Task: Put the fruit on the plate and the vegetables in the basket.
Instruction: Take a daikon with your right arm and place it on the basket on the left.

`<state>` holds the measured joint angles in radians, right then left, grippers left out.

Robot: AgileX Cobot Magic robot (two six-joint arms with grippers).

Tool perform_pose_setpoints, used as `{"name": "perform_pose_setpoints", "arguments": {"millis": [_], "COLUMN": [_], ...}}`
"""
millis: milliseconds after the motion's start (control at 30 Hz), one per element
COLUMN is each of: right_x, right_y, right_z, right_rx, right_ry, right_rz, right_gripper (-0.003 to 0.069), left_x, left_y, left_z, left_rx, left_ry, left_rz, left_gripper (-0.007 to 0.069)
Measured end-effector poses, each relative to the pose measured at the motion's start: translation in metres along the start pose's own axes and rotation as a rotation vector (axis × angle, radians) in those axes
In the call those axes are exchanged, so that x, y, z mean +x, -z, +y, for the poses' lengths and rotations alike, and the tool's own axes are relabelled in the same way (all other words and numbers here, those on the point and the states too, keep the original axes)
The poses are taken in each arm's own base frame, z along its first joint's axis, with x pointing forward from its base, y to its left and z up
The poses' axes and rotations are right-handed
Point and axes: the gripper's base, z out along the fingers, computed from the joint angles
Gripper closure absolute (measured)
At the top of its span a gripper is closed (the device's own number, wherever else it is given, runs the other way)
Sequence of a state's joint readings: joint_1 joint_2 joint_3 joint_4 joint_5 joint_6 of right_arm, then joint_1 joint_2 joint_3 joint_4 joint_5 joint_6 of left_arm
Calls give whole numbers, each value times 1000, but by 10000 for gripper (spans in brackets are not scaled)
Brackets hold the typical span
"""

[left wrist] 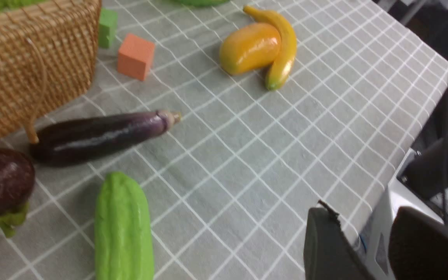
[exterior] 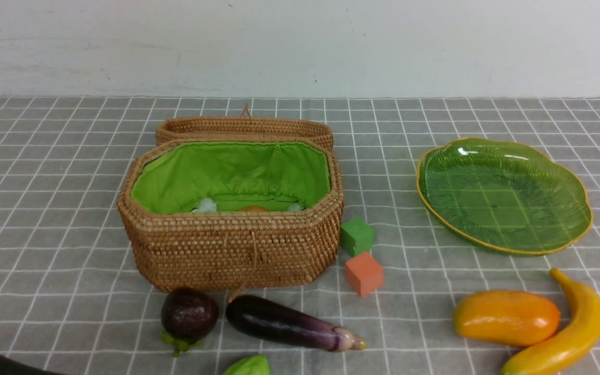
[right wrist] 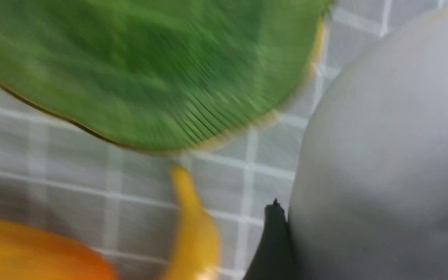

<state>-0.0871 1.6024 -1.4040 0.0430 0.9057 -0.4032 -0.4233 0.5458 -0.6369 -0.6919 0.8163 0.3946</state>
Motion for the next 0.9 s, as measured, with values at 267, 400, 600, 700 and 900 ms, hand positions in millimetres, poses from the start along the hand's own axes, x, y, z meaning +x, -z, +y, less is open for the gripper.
{"name": "perform_pose_setpoints", "arguments": {"millis": [267,400,600,700,900], "right_x": [-88,-118,-140,-141,-141], "right_y": [81,66,2,-27,-35], "right_z": [137,192,246,258,257], "right_rx": [-556,-679,-706,-677,-644], "right_ry": [205,263,335,355,364], "right_rz": [-491,-571,-512,-461,-440], "right_gripper": [137,137,137,137,57], "left_x": [-6,-7,-7,-7,-7], "left_y": [-3,-6,-6,-6,-6], "left_z": [4,6,6,7,6], "left_rx": [-31,-36,-38,-38,-38], "left_ry": [5,9,9,8,8], "left_rz": [-53,-42,-38,-38,-36], "left_gripper": [386,386,386,386,386]}}
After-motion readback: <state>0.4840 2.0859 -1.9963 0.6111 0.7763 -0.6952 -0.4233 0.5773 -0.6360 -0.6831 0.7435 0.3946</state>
